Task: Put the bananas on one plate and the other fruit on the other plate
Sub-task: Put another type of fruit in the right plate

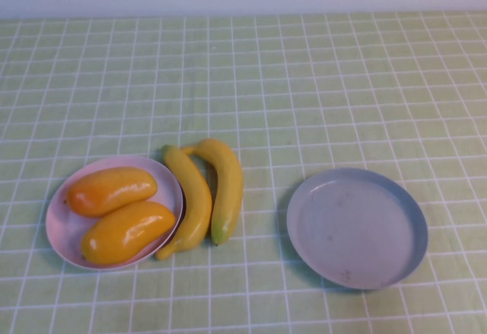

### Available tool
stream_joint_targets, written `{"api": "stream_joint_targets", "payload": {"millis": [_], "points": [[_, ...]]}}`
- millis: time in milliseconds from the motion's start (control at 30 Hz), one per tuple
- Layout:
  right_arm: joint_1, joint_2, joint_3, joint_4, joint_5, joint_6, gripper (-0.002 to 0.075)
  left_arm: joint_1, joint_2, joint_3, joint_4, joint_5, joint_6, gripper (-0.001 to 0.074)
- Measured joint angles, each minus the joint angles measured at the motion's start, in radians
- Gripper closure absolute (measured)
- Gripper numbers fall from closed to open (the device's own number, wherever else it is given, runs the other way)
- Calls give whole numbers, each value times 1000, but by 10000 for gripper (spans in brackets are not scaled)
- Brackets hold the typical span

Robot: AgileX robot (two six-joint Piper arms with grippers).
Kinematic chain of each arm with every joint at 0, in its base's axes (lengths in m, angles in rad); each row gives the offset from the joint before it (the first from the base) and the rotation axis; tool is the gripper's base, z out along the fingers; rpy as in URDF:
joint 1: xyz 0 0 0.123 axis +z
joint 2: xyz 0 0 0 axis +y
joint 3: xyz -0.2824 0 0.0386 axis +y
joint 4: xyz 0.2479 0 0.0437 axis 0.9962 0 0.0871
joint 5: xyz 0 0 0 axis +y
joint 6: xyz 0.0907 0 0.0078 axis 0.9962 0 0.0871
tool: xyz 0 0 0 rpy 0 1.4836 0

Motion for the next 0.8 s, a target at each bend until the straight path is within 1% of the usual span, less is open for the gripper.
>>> {"api": "stream_joint_targets", "payload": {"millis": [100, 167, 333, 400, 467, 600, 733, 800], "points": [[0, 160, -109, -93, 146, 0, 741, 0, 0, 0, 0, 0, 0, 735], [0, 246, -158, -135, 203, -20, 741, 0, 0, 0, 0, 0, 0, 735], [0, 440, -249, -175, 242, -66, 741, 0, 0, 0, 0, 0, 0, 735], [15, 525, -295, -208, 253, -68, 741, 0, 0, 0, 0, 0, 0, 735], [65, 600, -341, -253, 258, -47, 741, 0, 0, 0, 0, 0, 0, 735], [213, 744, -444, -328, 248, 21, 741, 0, 0, 0, 0, 0, 0, 735], [368, 908, -582, -345, 227, 50, 739, 0, 0, 0, 0, 0, 0, 735], [454, 1008, -673, -347, 225, 53, 721, 0, 0, 0, 0, 0, 0, 735]]}}
